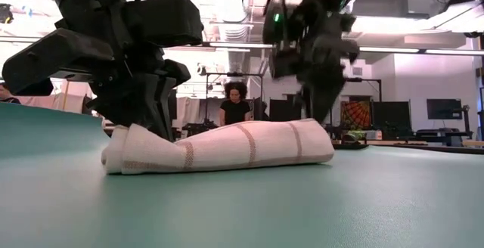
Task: Roll towel
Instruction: Roll the white stripe towel
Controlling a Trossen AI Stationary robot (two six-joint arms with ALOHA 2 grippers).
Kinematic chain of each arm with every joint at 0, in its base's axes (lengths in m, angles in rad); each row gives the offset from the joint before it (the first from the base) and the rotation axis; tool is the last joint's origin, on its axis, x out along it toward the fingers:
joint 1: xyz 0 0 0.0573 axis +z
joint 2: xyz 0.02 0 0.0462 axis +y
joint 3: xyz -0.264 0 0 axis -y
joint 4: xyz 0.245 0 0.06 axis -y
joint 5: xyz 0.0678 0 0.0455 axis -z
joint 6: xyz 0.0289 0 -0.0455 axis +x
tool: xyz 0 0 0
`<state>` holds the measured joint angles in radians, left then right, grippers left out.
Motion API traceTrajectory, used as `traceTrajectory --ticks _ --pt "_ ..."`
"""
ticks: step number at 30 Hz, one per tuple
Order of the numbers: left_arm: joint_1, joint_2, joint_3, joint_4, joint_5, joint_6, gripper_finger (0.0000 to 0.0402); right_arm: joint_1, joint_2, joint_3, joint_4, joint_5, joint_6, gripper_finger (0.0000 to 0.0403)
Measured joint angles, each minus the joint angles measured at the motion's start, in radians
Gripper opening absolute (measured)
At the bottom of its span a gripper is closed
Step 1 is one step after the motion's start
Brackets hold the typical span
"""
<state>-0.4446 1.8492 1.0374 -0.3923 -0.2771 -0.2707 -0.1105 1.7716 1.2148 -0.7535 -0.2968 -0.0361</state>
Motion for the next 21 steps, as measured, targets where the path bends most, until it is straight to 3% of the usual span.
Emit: traceTrajectory --ticks 4,10,14,21 --pt "0.000 0.000 0.000 0.000 0.000 0.000 0.0000 0.009 -0.114 -0.011 0.055 0.008 -0.065 0.0156" --pt "0.000 0.001 0.000 -0.001 0.005 0.011 0.0000 0.095 -0.268 -0.187 0.377 -0.010 -0.014 0.0118" --pt "0.004 0.001 0.000 -0.001 0.008 0.047 0.0000 0.146 -0.284 -0.305 0.599 0.005 0.067 0.0095" --pt "0.031 0.001 0.000 -0.004 0.044 0.127 0.0000 0.164 -0.265 -0.404 0.716 0.085 0.081 0.0056"
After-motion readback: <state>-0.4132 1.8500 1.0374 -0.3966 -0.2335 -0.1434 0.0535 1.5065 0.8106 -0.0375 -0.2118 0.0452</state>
